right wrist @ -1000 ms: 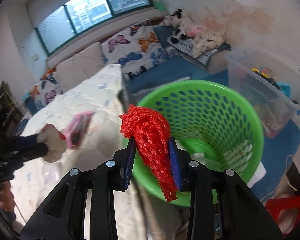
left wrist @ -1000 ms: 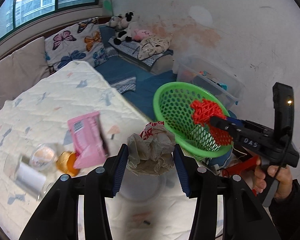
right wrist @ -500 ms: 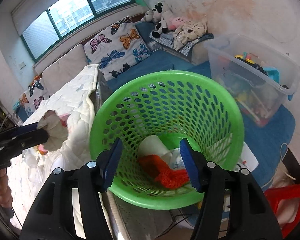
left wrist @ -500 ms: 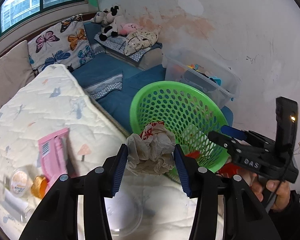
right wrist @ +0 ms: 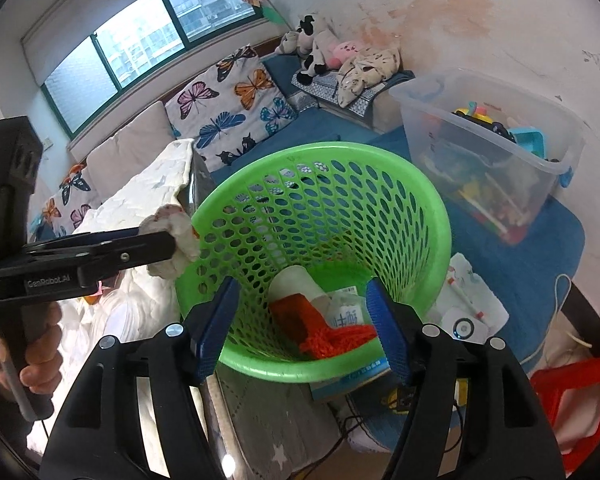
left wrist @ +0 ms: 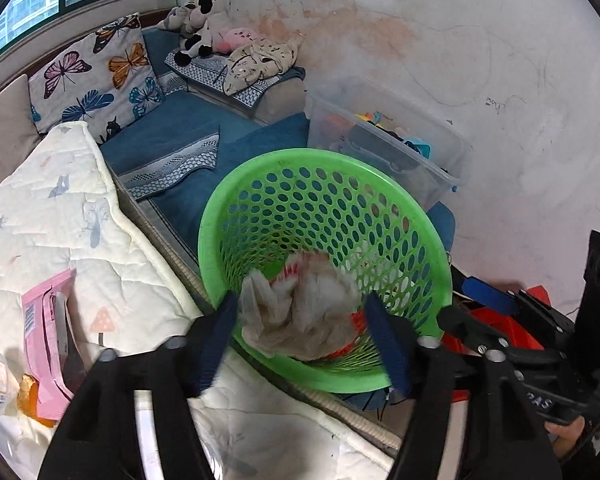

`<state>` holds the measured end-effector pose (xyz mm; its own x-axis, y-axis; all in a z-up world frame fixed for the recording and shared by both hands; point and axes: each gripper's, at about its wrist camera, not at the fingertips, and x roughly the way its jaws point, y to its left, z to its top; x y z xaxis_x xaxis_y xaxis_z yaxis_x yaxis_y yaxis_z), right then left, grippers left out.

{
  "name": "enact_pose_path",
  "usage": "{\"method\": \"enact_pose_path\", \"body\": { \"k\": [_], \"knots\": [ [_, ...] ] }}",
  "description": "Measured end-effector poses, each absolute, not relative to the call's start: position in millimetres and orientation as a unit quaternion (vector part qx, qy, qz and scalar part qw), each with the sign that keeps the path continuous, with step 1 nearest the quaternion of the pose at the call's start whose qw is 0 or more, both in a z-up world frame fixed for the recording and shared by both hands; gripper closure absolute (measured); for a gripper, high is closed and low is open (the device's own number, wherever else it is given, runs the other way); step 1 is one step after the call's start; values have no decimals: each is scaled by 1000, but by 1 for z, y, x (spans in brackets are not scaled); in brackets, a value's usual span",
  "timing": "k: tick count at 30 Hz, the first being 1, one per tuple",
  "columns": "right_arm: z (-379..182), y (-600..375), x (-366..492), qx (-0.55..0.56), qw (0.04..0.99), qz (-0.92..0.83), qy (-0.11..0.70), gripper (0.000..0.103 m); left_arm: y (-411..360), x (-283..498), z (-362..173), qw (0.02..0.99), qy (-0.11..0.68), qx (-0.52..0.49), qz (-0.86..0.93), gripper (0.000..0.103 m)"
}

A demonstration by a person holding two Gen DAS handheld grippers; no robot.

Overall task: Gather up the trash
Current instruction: 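Carry the tissue and mesh bag over the green basket and open both grippers, then move both grippers back over the table toward the clear containers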

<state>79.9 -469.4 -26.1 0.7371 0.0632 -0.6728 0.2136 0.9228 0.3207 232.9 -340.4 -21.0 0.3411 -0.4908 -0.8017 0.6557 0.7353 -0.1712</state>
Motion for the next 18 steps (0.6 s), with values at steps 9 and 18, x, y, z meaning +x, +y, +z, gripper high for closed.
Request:
{"method": "enact_pose_path", "body": {
  "k": [9, 18],
  "knots": [
    [-23, -454, 73, 180, 915, -33, 360, 33, -322, 226, -14, 822, 442, 81, -350, 25],
    [-15, -422, 59, 159, 923, -16, 349, 24, -264, 207, 0, 842, 430, 78, -316, 23]
  ]
}}
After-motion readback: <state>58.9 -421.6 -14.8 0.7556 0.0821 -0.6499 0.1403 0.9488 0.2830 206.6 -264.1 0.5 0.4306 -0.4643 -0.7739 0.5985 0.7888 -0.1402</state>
